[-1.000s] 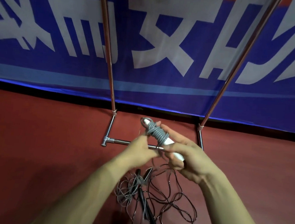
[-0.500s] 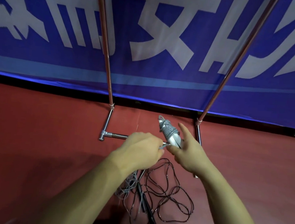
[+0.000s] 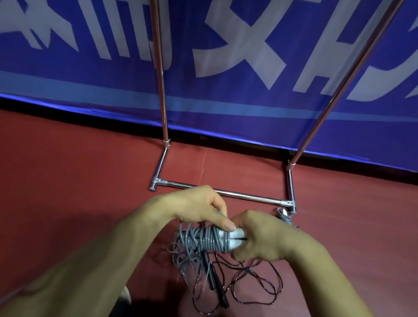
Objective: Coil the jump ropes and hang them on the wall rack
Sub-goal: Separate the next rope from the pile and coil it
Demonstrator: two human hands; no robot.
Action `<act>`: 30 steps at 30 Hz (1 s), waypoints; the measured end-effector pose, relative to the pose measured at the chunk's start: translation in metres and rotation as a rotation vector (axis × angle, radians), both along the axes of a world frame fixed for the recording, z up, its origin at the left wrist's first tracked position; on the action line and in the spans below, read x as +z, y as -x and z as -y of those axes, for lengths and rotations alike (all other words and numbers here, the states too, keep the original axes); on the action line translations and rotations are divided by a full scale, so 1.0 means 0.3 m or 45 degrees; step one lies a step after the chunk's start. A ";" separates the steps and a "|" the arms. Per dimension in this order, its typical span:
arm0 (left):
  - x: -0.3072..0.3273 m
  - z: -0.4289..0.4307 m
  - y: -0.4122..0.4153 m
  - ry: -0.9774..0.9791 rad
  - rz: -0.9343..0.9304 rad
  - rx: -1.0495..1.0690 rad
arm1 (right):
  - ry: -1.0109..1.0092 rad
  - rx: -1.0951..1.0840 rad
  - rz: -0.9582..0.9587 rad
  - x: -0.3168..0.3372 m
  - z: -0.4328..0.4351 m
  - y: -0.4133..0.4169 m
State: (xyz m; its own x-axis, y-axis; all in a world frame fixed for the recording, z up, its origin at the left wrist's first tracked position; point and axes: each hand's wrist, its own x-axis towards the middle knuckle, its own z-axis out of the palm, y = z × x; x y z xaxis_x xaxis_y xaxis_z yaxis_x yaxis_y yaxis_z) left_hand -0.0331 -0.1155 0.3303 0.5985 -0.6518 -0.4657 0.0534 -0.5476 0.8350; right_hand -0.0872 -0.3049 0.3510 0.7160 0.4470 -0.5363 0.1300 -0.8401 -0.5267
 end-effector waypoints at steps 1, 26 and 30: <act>0.003 0.001 -0.005 0.027 -0.043 -0.003 | -0.020 -0.011 -0.003 0.008 0.003 -0.002; -0.009 -0.061 -0.056 0.537 -0.430 0.167 | -0.818 -0.358 -0.027 0.067 0.042 0.025; -0.010 -0.078 -0.067 0.624 -0.706 0.224 | -0.833 -0.351 -0.047 0.071 0.047 0.023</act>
